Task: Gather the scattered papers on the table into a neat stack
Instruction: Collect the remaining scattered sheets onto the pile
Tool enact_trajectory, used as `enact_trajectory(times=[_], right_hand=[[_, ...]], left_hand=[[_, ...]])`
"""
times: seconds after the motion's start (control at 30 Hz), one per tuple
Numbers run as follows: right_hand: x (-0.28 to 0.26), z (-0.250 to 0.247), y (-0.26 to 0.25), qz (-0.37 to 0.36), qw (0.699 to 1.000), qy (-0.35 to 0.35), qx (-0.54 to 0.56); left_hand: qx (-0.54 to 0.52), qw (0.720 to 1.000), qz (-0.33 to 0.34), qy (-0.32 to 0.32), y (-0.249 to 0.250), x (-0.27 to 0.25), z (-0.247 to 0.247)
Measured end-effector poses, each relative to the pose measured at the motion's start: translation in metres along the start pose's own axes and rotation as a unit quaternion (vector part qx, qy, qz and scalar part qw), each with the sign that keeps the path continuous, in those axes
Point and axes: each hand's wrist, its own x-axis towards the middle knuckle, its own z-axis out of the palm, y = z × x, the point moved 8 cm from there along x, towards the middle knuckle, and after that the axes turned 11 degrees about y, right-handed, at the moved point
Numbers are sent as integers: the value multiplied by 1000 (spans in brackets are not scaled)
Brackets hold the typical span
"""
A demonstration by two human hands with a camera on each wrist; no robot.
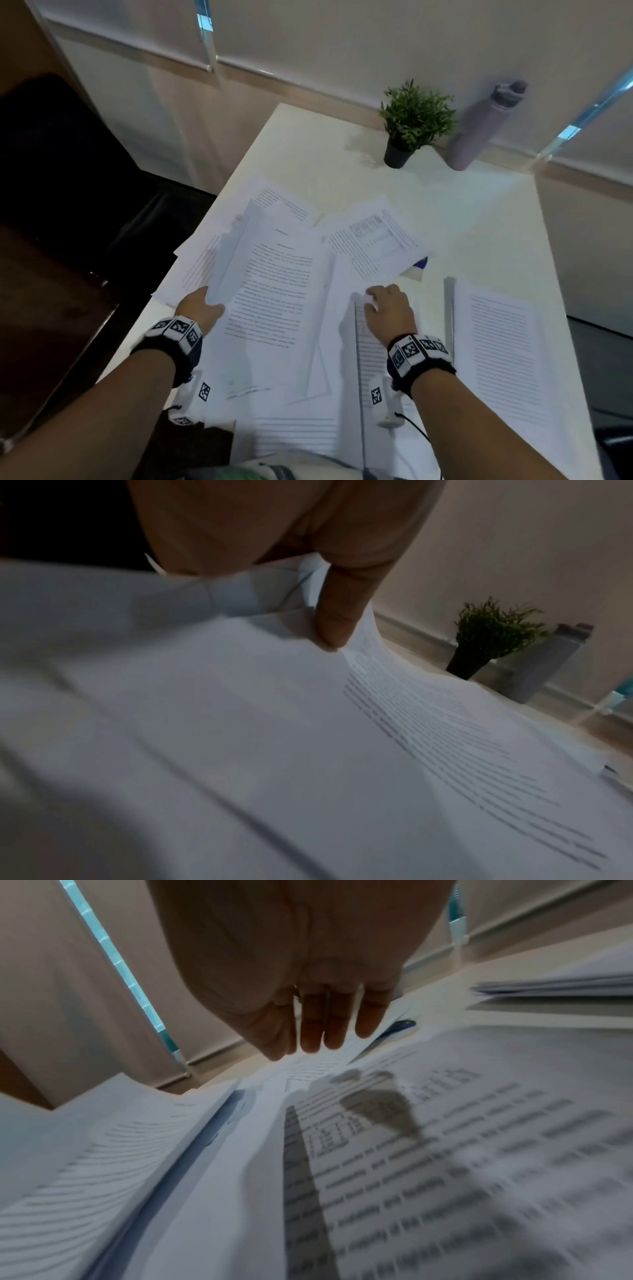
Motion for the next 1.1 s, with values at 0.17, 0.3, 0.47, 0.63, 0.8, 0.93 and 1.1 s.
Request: enact_trajectory(times=[0.17, 0.3, 0.47, 0.63, 0.8, 0.93, 1.1], right_hand=[[-60, 35, 25, 196, 958, -148, 151], [-77, 42, 13, 141, 972, -156, 108], [-69, 3, 46, 163, 984, -50, 49], [-74, -26, 97, 229, 971, -20, -62], [-83, -14, 102, 230, 972, -27, -50], [-79, -33, 89, 207, 976, 69, 10], [-71, -97, 68, 168, 957, 218, 97]], left_hand=[[13, 1000, 17, -10, -2, -10, 7], [-4, 1000, 16, -4, 1, -11, 9], [4, 998, -20, 54, -8, -2, -17], [63, 994, -85, 17, -25, 0, -26], [45, 996, -75, -16, -20, -16, -6], [6, 999, -37, -11, -14, -18, 4], [-37, 995, -14, 94, -7, -10, -22]])
